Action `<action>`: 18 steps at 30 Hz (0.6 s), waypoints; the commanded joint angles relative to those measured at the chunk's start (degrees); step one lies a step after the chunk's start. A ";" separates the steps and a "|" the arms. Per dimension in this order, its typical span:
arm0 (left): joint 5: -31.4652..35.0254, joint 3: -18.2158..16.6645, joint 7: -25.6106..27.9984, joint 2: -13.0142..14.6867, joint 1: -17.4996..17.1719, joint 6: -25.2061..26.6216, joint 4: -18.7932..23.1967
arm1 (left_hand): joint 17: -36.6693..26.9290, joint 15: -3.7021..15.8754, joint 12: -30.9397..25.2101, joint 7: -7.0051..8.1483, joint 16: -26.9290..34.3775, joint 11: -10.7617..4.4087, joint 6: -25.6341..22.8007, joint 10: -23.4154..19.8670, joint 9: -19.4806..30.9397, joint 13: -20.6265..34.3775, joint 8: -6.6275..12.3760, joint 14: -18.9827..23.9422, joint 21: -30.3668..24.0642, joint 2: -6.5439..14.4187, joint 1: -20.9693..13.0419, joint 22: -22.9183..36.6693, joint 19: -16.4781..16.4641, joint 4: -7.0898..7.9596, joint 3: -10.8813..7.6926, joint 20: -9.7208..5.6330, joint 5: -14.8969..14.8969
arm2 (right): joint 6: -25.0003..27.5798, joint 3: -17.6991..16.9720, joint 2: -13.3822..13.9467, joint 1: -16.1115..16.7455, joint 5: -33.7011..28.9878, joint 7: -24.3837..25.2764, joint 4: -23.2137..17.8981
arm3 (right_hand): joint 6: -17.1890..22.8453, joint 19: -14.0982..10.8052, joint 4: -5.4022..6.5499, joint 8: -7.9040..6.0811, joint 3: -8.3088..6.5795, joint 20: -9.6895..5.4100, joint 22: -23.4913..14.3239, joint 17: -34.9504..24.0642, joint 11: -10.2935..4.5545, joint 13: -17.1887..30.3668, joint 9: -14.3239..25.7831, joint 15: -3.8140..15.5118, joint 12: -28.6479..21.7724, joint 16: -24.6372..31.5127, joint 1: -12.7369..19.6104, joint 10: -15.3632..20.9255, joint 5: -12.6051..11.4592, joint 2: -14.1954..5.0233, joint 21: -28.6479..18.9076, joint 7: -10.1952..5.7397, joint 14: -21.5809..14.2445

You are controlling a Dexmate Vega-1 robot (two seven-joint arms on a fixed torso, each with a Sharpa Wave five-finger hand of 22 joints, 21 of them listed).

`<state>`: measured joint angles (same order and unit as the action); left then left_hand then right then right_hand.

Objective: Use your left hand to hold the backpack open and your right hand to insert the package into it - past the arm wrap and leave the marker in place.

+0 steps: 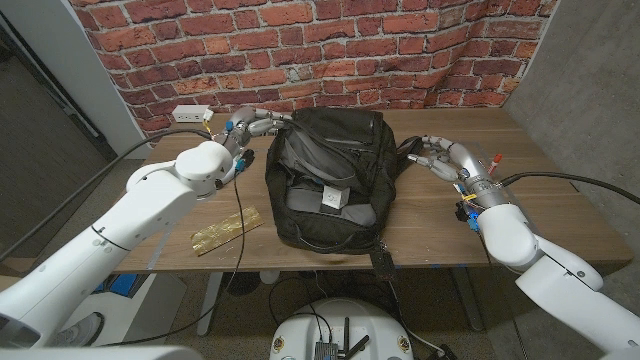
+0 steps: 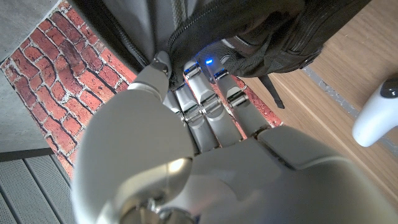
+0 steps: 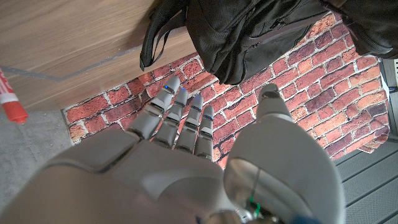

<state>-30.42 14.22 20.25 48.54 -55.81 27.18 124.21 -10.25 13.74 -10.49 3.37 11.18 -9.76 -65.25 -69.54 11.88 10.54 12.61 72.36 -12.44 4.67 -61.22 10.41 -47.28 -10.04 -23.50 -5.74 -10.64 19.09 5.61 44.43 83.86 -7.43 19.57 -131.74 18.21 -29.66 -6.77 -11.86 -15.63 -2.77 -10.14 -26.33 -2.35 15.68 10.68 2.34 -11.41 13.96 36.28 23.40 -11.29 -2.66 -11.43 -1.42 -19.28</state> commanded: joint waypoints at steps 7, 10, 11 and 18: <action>-3.05 0.16 -4.34 3.38 -1.34 -0.99 0.50 | -0.26 0.04 -0.51 -0.05 -0.28 0.15 0.33 -1.44 0.16 0.29 0.24 -0.52 0.31 0.29 0.05 0.04 0.58 0.20 -0.52 -5.79 -0.19 | -8.93 -1.01 -0.11 -1.76 7.51 0.95 7.12 | 0.18 0.70 0.14 0.17 0.44 0.02 0.10 0.05 0.00 -0.09 0.06 0.39 0.23 -0.44 -0.78 -0.23 -0.51 -0.52 0.29 0.19 0.70; -3.06 0.88 -5.60 4.15 -0.90 -0.99 0.39 | -0.26 0.04 -0.45 -0.20 -0.29 0.01 0.40 -1.27 0.15 0.29 0.22 -0.61 0.36 0.30 0.08 0.03 0.72 0.21 -0.54 -5.78 -0.20 | -11.24 -0.94 -0.59 -2.14 9.28 0.72 8.71 | -0.04 1.38 0.28 0.33 0.52 -0.18 0.12 0.15 -0.14 -0.28 0.05 0.45 0.40 -0.73 -1.20 -0.77 -0.45 -0.84 0.51 -0.09 1.40; -3.28 0.98 -6.04 4.40 -0.80 -0.87 0.35 | -0.25 0.04 -0.45 -0.22 -0.30 0.00 0.40 -1.25 0.15 0.30 0.23 -0.64 0.37 0.29 0.09 0.03 0.75 0.21 -0.54 -5.78 -0.20 | -11.71 -0.87 -0.81 -2.30 9.83 0.73 9.14 | -0.21 1.55 0.30 0.42 0.58 -0.13 0.14 0.21 -0.03 -0.36 0.05 0.31 0.47 -0.82 -1.36 -1.02 -0.42 -0.89 0.55 -0.04 1.58; -4.23 1.33 -9.58 5.79 -1.14 -3.19 -0.88 | -0.24 0.06 -0.36 -0.18 -0.34 -0.03 0.58 -0.95 0.15 0.31 0.17 -0.83 0.45 0.27 0.11 0.01 0.98 0.19 -0.57 -5.77 -0.21 | -15.80 -0.37 -1.53 -3.20 12.84 0.46 12.44 | -0.50 2.52 0.42 0.59 0.84 0.04 0.19 0.46 0.13 -0.68 0.03 0.05 0.56 -1.18 -2.03 -1.47 -0.29 -0.94 0.82 0.06 2.31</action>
<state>-33.39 14.57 15.31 52.16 -56.90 26.13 124.60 -10.38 13.80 -10.63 3.34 11.18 -9.76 -64.95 -69.54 11.87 10.53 12.60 71.82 -11.99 4.37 -60.92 10.41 -46.85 -10.04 -23.50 -5.52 -10.63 9.74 4.88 44.04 81.91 0.54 20.24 -124.12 17.99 -27.61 -6.29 -11.42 -15.14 -2.78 -9.86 -25.79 -2.04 14.94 10.68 2.35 -11.01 13.09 34.81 22.27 -11.29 -3.62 -10.76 -1.63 -17.22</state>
